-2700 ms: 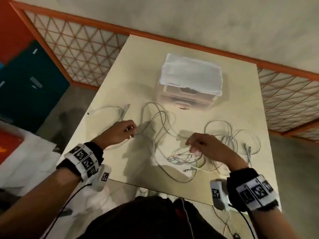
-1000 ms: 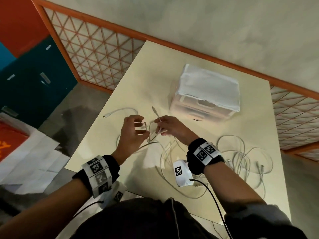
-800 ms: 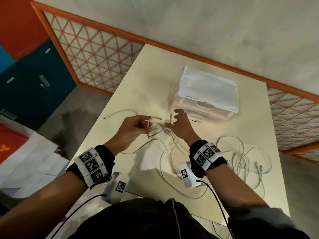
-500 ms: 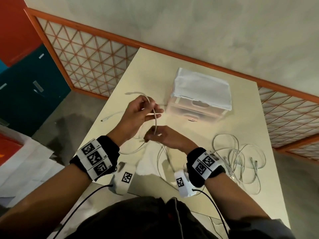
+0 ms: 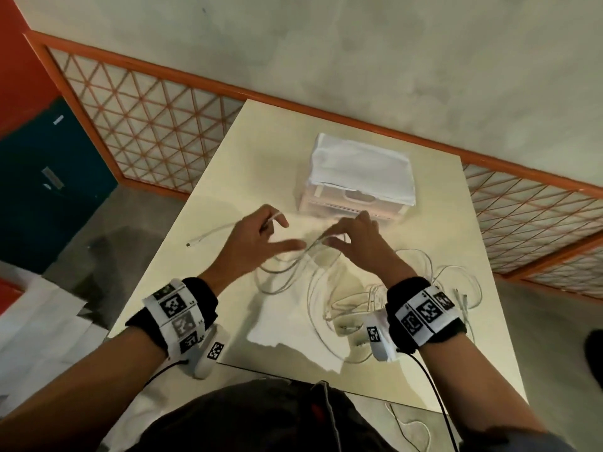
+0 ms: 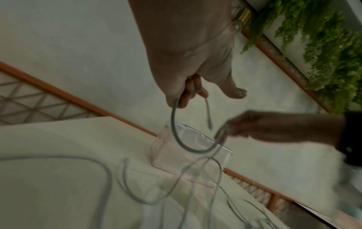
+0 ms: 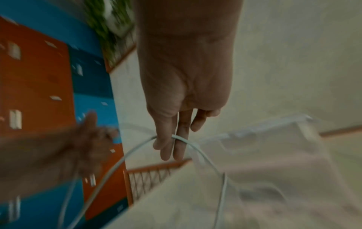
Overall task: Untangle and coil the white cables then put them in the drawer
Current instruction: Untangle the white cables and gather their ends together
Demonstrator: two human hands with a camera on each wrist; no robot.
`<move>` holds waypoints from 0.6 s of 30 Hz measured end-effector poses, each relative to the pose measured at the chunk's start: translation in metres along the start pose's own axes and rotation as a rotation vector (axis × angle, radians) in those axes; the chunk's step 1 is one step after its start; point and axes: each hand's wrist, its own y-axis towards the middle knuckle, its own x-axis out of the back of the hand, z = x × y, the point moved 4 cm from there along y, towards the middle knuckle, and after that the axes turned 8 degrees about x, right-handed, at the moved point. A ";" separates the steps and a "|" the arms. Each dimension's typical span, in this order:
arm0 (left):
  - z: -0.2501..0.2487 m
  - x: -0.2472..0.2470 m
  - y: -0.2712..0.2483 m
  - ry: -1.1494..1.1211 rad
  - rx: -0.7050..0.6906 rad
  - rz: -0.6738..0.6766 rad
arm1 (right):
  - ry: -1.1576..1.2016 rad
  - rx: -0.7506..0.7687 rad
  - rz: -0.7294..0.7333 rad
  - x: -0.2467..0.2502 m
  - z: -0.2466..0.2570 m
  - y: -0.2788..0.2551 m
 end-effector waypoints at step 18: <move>-0.029 0.069 0.032 -0.162 -0.144 -0.588 | -0.082 -0.445 0.402 -0.039 -0.084 -0.056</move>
